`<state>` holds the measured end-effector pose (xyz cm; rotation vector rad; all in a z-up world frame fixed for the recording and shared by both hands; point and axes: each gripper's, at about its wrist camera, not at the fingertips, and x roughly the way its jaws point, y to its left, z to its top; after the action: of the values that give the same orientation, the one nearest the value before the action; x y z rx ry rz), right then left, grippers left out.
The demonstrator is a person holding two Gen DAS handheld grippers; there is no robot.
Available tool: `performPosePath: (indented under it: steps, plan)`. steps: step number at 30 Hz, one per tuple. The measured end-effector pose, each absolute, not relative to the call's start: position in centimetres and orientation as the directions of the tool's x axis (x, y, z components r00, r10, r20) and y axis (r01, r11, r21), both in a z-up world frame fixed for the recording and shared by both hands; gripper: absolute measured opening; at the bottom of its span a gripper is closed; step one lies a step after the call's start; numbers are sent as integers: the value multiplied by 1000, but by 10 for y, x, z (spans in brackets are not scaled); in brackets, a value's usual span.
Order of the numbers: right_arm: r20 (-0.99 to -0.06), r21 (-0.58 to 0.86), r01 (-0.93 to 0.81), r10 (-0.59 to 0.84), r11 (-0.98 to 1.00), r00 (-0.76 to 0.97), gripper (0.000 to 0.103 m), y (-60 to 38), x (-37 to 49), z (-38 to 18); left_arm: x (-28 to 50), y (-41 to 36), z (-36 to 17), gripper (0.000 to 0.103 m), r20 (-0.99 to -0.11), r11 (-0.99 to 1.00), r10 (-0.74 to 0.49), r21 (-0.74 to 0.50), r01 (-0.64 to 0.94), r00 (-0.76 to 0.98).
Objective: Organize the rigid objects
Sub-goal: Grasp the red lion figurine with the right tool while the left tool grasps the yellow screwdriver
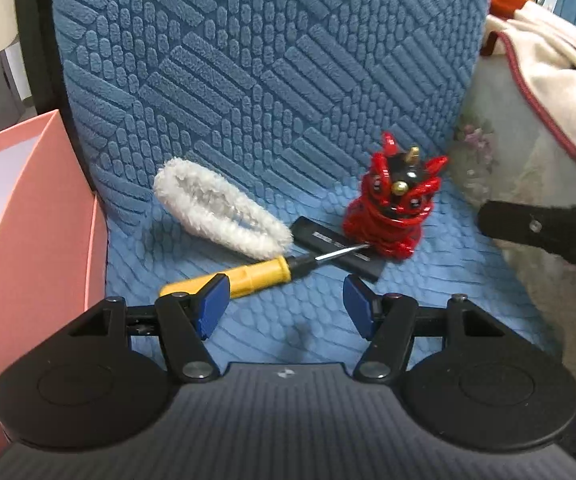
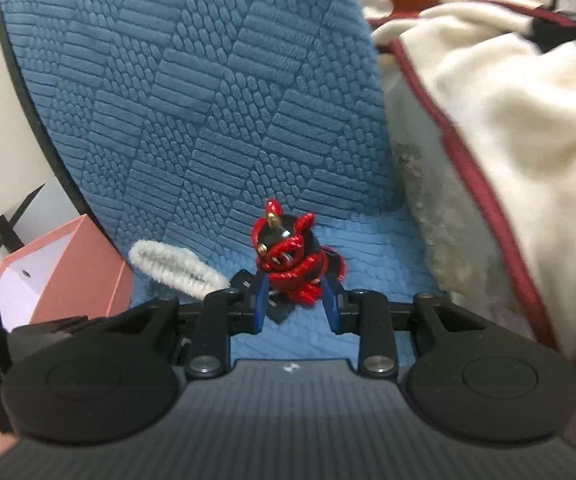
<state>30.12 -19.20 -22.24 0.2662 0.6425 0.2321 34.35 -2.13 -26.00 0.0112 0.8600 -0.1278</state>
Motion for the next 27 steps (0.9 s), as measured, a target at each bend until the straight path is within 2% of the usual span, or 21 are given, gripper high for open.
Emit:
performPosePath:
  steps: [1, 3, 7, 19, 27]
  plan:
    - [-562, 320, -135, 302, 938, 770, 47, -190, 307, -224, 347, -21, -261, 68, -759, 992, -103, -35, 118, 643]
    - [-569, 331, -134, 310, 934, 761, 54, -186, 318, -228, 354, -21, -265, 68, -764, 992, -84, -7, 122, 639]
    - [-593, 292, -120, 278, 949, 756, 62, -176, 339, -233, 366, -22, -272, 68, -782, 991, -53, 36, 130, 621]
    - [-665, 253, -121, 264, 960, 699, 62, -158, 382, -255, 386, -18, -284, 70, -805, 985, -75, 32, 169, 589]
    - [-678, 240, -136, 266, 961, 685, 59, -157, 389, -254, 383, -21, -292, 72, -847, 979, -104, 5, 203, 522]
